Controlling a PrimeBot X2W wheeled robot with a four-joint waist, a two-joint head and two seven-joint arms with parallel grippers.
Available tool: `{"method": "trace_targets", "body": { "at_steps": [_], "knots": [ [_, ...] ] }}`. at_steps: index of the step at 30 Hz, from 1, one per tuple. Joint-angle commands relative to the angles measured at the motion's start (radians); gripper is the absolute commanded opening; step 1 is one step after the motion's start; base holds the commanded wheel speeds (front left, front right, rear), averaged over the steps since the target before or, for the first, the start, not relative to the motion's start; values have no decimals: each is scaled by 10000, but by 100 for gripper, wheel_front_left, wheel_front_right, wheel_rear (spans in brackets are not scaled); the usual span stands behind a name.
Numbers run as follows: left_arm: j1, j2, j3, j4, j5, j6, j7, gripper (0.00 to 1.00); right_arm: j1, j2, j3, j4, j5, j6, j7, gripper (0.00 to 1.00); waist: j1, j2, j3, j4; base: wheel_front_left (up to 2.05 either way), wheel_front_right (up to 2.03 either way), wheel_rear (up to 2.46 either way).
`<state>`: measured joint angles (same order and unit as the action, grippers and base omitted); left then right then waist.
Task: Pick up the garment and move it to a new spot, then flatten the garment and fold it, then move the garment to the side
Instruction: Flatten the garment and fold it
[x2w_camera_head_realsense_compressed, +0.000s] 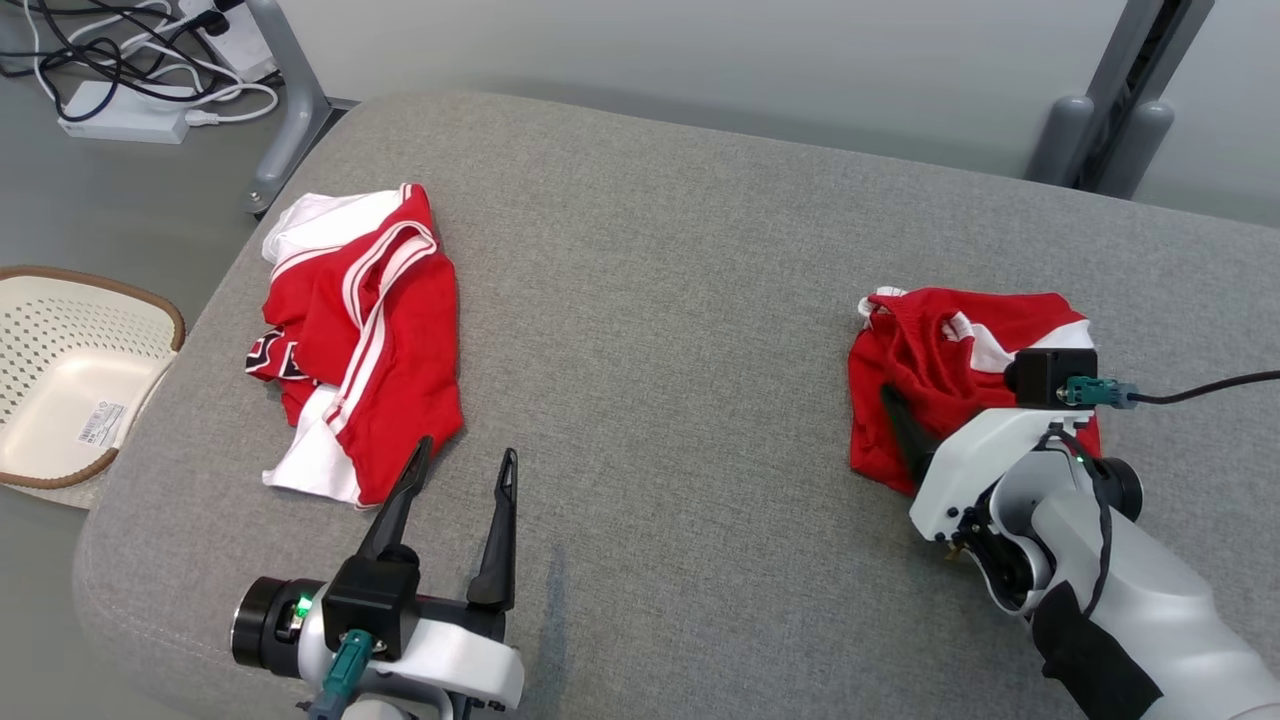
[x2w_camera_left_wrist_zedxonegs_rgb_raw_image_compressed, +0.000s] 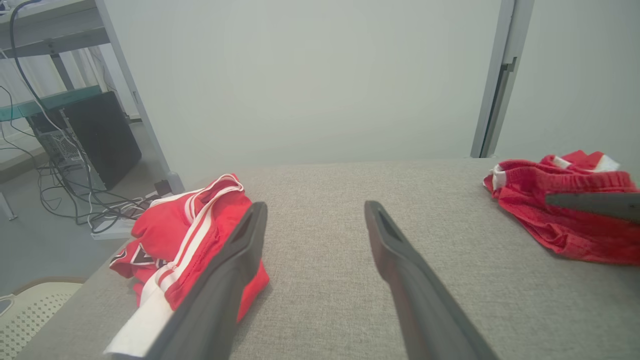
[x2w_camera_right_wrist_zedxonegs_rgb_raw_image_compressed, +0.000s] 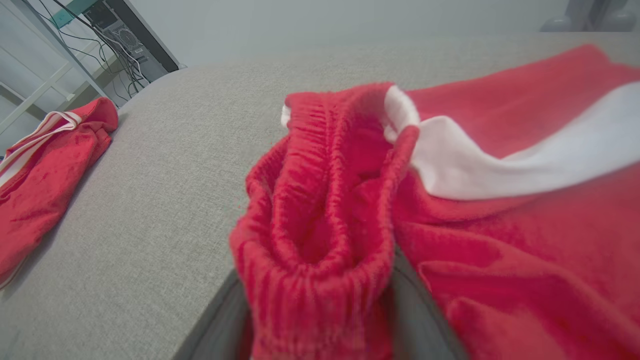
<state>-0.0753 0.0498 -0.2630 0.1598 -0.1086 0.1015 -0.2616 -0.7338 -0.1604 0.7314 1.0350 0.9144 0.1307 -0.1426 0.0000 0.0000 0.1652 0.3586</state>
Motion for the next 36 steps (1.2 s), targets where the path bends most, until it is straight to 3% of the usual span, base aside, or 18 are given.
{"method": "trace_targets", "body": {
  "at_steps": [1,15,25,36],
  "knots": [
    [-207,23,18,11,-59,59,-37,100,-135,-3,69,40,39,1,-51,100,0,0,-11,-40,0,0,0],
    [-60,26,342,-18,185,-40,-37,100,-23,99,647,-517,446,1,-310,100,0,0,-810,-956,0,0,0],
    [165,24,469,-80,211,-109,-37,100,99,-385,976,-1289,319,1,-584,100,0,0,-1514,-1969,0,0,0],
    [284,27,517,-246,105,61,-36,100,459,-1135,347,-1836,-1097,1,-1229,100,0,0,-1773,-2812,0,0,0]
  ]
}}
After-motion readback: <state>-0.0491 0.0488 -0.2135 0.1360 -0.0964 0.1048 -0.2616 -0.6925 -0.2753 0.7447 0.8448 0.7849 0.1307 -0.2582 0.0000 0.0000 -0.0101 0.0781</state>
